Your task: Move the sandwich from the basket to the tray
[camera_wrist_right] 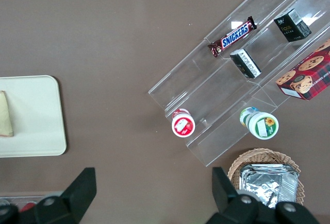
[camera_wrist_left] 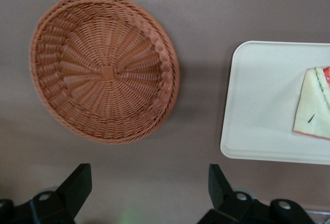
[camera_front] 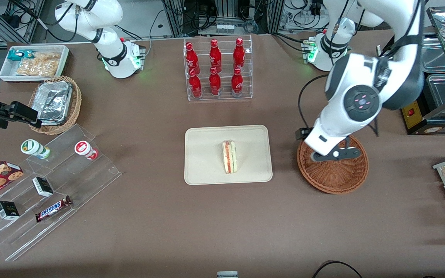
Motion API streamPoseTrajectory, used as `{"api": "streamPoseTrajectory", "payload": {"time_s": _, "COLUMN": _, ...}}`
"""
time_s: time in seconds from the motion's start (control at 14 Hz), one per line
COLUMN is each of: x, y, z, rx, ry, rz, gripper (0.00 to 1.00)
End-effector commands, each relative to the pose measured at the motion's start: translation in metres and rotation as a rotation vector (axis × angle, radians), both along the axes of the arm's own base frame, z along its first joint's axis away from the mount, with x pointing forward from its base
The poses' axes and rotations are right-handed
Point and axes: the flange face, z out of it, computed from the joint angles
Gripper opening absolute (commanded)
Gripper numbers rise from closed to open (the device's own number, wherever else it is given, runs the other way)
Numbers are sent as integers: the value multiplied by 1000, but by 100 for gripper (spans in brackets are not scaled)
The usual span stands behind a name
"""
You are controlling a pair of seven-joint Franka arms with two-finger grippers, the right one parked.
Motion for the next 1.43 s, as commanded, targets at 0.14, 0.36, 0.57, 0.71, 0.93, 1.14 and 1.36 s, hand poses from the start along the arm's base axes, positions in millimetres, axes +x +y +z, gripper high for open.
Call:
{"api": "streamPoseTrajectory", "payload": {"time_s": 0.14, "x": -29, "y": 50, "z": 74, "rx": -76, "ry": -19, "rz": -56, "gripper": 100}}
{"api": "streamPoseTrajectory", "payload": {"time_s": 0.36, "x": -21, "y": 78, "z": 85, "rx": -9, "ry": -64, "rz": -41, "gripper": 100}}
{"api": "streamPoseTrajectory", "payload": {"time_s": 0.57, "x": -18, "y": 94, "z": 89, "rx": -11, "ry": -69, "rz": -21, "gripper": 100}}
{"api": "streamPoseTrajectory", "payload": {"time_s": 0.71, "x": -22, "y": 95, "z": 99, "rx": -9, "ry": -87, "rz": -26, "gripper": 100}}
{"api": "streamPoseTrajectory", "payload": {"time_s": 0.93, "x": -24, "y": 113, "z": 107, "rx": 0, "ry": -96, "rz": -45, "gripper": 100}}
{"api": "streamPoseTrajectory", "payload": {"time_s": 1.14, "x": -32, "y": 140, "z": 117, "rx": -12, "ry": -67, "rz": -114, "gripper": 100}}
{"api": "streamPoseTrajectory", "payload": {"time_s": 1.36, "x": -39, "y": 147, "z": 133, "rx": -10, "ry": -96, "rz": -128, "gripper": 100}}
